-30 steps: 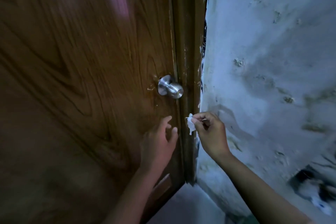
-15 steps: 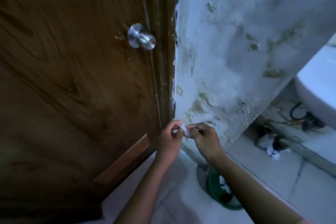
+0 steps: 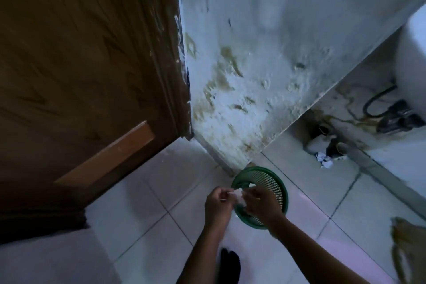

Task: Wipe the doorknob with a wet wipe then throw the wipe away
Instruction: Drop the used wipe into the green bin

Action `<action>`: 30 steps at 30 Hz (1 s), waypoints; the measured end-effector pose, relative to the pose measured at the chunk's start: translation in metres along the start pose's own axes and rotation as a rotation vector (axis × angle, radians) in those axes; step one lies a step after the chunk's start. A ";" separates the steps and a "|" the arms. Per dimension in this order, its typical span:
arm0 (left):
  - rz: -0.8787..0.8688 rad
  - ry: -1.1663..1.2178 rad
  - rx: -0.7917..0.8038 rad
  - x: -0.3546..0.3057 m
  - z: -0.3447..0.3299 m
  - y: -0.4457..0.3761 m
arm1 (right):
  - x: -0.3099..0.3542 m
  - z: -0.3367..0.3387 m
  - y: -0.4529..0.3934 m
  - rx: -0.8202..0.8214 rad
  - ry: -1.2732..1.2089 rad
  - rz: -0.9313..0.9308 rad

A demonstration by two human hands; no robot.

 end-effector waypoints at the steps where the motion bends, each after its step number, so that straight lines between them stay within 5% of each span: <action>1: 0.014 -0.017 0.016 0.012 -0.007 -0.009 | -0.016 -0.003 -0.010 0.031 -0.036 -0.076; 12: 0.016 -0.271 0.048 0.125 -0.087 -0.110 | -0.132 -0.015 -0.124 -0.019 0.193 -0.014; 30: 0.089 -0.415 0.330 0.144 -0.125 -0.169 | -0.168 -0.021 -0.192 0.108 0.369 -0.067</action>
Point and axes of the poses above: each hand's wrist, its own y-axis away from the middle knuckle, its own z-axis out of the back of the hand, x = y × z, the point moved 4 cm from there along -y, towards the middle knuckle, and after that the axes turned 1 degree about -x, right-handed, at the moved point
